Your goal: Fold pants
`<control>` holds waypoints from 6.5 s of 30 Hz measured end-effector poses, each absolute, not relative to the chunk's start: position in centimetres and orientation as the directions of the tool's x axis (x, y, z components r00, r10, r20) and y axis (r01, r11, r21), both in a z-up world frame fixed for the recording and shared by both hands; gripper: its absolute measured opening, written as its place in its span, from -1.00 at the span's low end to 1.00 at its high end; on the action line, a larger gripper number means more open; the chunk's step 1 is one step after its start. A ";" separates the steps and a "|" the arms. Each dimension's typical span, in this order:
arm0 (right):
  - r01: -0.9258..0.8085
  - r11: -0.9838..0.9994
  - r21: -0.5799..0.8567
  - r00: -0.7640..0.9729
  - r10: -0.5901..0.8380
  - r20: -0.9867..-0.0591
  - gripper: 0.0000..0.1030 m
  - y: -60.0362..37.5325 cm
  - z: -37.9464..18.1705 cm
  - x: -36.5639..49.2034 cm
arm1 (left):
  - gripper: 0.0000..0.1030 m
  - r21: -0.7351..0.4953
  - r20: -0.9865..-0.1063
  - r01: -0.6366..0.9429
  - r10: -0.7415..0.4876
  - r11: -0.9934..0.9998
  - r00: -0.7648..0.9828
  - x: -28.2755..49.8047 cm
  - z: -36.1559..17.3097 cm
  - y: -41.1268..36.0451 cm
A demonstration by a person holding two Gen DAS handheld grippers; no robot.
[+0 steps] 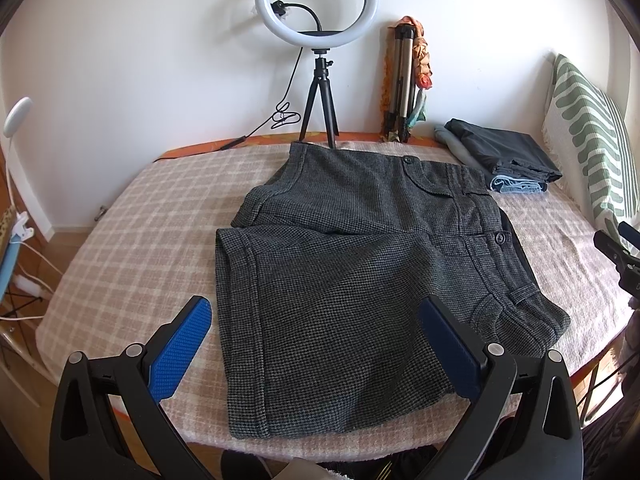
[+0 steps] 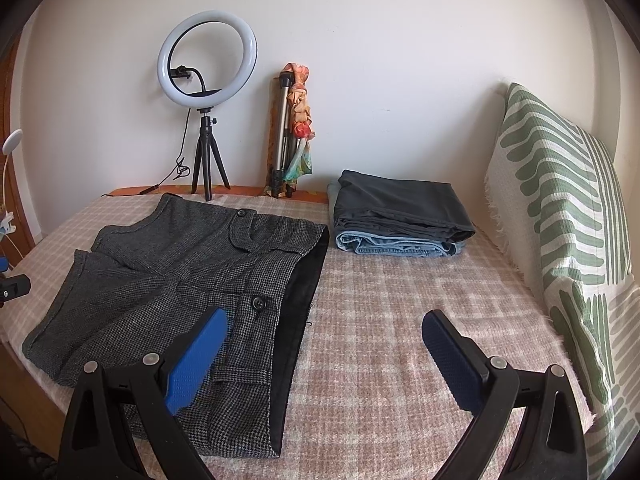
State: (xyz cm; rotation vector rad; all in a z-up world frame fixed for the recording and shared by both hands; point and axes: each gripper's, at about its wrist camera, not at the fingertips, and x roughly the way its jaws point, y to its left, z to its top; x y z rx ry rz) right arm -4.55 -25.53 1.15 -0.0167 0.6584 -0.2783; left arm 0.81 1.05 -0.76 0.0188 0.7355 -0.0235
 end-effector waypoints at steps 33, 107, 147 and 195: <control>0.041 0.999 0.012 0.729 -0.022 -0.684 0.61 -26.2 5.1 -1.9 | 0.58 -0.045 -0.675 0.023 -0.047 0.999 0.736 3.9 3.2 9.1; -0.459 0.888 0.005 0.470 0.247 -0.847 -0.76 -22.9 -4.2 16.0 | -0.56 -0.446 -0.858 -0.318 -0.299 0.837 0.418 36.0 -9.5 5.0; -0.550 0.828 -0.111 0.384 0.132 -0.914 -0.77 -19.0 -5.3 -1.9 | -0.87 -0.442 -0.744 -0.155 -0.264 0.884 0.614 0.9 -6.2 4.2; 0.088 0.805 0.586 0.504 0.472 -0.724 -0.63 -31.5 -9.0 8.8 | -0.56 -0.175 -0.863 0.052 -0.179 0.983 0.472 7.3 -8.5 6.2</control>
